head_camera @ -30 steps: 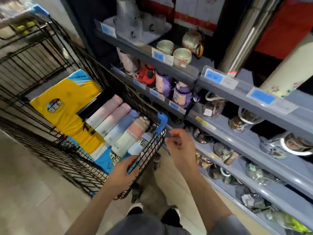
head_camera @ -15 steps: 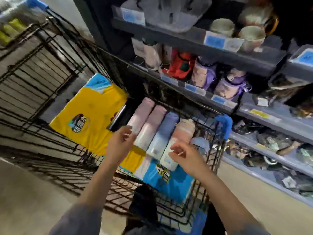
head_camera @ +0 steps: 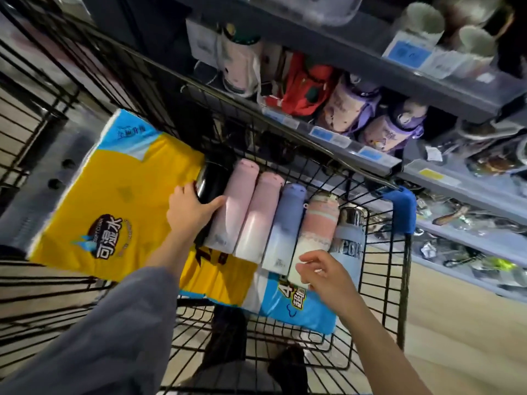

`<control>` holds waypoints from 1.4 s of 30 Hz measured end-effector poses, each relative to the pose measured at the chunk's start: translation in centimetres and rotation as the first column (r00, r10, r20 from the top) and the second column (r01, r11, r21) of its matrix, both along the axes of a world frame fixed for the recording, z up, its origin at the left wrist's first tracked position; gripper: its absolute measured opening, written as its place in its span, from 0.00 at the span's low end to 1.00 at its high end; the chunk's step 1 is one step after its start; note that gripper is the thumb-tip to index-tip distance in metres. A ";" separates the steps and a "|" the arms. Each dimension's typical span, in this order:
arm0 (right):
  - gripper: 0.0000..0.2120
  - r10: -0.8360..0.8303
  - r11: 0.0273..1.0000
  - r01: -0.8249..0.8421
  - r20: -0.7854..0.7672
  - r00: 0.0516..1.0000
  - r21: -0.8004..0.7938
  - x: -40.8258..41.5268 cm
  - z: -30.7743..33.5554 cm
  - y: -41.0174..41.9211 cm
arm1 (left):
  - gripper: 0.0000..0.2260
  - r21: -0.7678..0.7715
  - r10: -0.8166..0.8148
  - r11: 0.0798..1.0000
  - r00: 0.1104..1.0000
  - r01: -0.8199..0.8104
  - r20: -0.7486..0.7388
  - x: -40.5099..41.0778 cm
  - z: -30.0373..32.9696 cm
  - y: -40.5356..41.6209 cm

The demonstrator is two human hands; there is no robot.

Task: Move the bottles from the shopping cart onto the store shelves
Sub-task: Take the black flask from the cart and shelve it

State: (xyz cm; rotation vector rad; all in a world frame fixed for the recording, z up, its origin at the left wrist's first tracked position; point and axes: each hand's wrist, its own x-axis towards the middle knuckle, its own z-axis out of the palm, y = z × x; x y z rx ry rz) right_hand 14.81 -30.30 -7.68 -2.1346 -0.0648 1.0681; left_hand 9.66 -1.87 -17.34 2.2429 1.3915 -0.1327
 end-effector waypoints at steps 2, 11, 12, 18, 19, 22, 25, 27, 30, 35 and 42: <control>0.03 -0.032 0.999 0.032 -0.043 0.999 -0.002 -0.6 -0.1 0.6 | 0.35 -0.059 -0.003 0.998 0.999 0.005 0.034 -0.1 0.6 0.4; 0.10 -0.030 0.998 0.037 -0.139 0.990 0.051 0.0 0.1 9.0 | 0.18 -0.937 0.733 0.327 0.659 -0.124 0.169 -8.2 12.4 -2.3; 0.14 -0.024 0.999 0.030 -0.146 0.989 0.044 0.3 -0.3 10.5 | 0.17 -0.958 0.768 0.271 0.620 -0.090 0.160 -9.7 13.4 -2.5; 0.22 -0.024 0.993 0.020 -0.030 0.999 -0.116 2.5 -3.7 17.9 | 0.22 -0.993 0.900 0.100 0.420 0.062 0.117 -13.4 15.4 -2.5; 0.27 -0.039 0.987 0.038 -0.005 0.999 -0.158 2.7 -4.3 18.7 | 0.20 -0.993 0.907 0.074 0.408 0.088 0.104 -13.2 15.6 -2.4; 0.35 0.065 0.941 -0.029 0.095 0.993 -0.338 2.8 -5.5 20.6 | 0.26 -0.994 0.937 -0.001 0.347 0.109 0.037 -12.7 14.6 -1.7; 0.36 0.195 0.890 -0.108 0.155 0.969 -0.443 2.6 -5.5 22.0 | 0.27 -0.986 0.960 -0.087 0.276 0.142 -0.045 -12.9 14.0 -1.2; 0.40 0.226 0.870 -0.140 0.131 0.965 -0.472 2.5 -5.5 22.8 | 0.27 -0.977 0.962 -0.129 0.259 0.168 -0.083 -13.3 13.5 -1.2; 0.46 0.121 0.882 -0.094 0.029 0.992 -0.462 2.2 -6.0 24.0 | 0.35 -0.968 0.954 -0.196 0.260 0.157 -0.151 -13.4 13.0 -0.9; 0.51 -0.121 0.898 0.151 0.098 0.988 -0.412 1.3 -7.4 24.4 | 0.25 -0.956 0.955 -0.213 0.250 0.202 -0.160 -13.4 13.2 -0.6; 0.43 -0.289 0.922 0.325 0.183 0.940 -0.210 0.5 -7.5 23.5 | 0.31 -0.938 0.930 -0.223 0.347 0.265 -0.122 -13.6 12.5 -1.2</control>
